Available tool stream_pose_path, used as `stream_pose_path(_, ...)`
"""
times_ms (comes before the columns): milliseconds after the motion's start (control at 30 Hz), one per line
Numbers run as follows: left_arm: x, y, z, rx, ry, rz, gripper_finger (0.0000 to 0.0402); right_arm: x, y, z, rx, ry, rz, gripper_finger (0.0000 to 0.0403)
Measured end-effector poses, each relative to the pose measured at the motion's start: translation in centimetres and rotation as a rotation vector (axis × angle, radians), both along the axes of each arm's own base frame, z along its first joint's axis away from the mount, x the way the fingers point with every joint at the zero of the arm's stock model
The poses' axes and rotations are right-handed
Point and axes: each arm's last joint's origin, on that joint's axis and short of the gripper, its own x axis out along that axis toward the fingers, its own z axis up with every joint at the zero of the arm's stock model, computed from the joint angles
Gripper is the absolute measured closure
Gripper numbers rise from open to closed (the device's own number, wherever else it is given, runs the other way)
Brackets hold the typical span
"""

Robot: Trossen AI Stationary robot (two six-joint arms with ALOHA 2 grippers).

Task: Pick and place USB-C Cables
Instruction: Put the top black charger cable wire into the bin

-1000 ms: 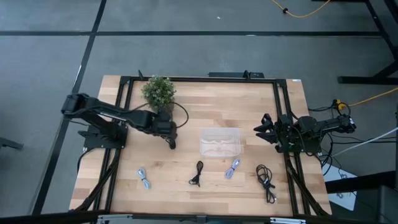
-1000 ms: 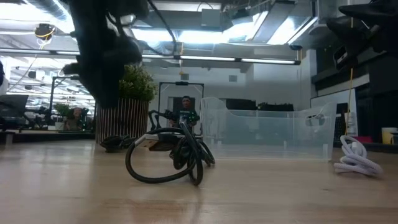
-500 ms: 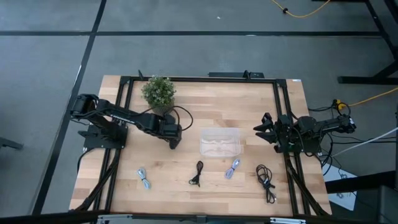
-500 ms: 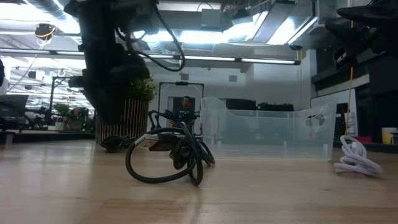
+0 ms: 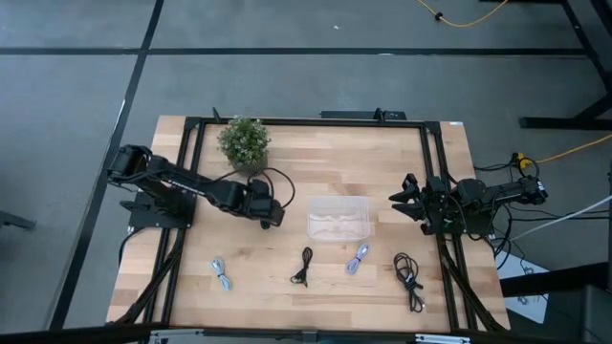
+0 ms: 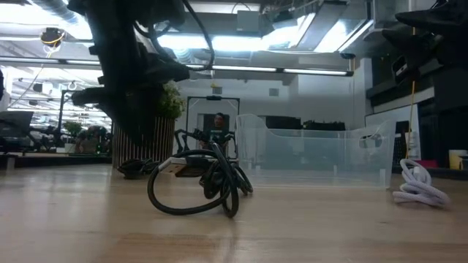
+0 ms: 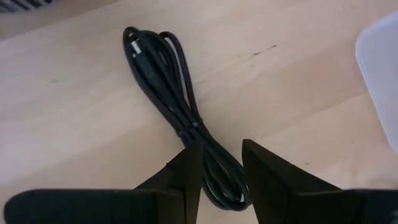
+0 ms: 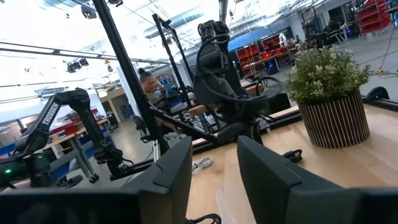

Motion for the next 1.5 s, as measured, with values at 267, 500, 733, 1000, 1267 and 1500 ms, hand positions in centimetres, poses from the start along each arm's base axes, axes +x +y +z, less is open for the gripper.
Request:
stream_pose_path(267, 0.5, -0.8, -2.0, -0.015, 0.044, 0.060, 0.0294, 0.0, 0.0, 0.0, 0.000, 0.001, 0.000, 0.0269)
stream_pose_path(500, 1.0, -0.7, -3.4, -0.026, 0.097, 0.063, 0.0294, 0.0, 0.0, -0.1, -0.002, 0.007, -0.001, 0.0269)
stream_pose_path(733, 0.8, -0.3, -3.5, -0.070, 0.129, 0.071, 0.0294, 0.0, 0.0, -0.2, -0.005, 0.018, -0.001, 0.0270)
stream_pose_path(1000, 0.8, -0.3, -3.5, -0.073, 0.133, 0.068, 0.0294, 0.0, 0.0, -0.2, -0.005, 0.025, 0.000, 0.0270)
stream_pose_path(1267, 0.7, -0.3, -3.5, -0.073, 0.136, 0.068, 0.0294, 0.1, 0.0, -0.3, -0.006, 0.030, 0.000, 0.0269)
stream_pose_path(1500, 0.7, -0.3, -3.6, -0.072, 0.137, 0.069, 0.0294, 0.1, 0.0, -0.4, -0.007, 0.037, 0.000, 0.0269)
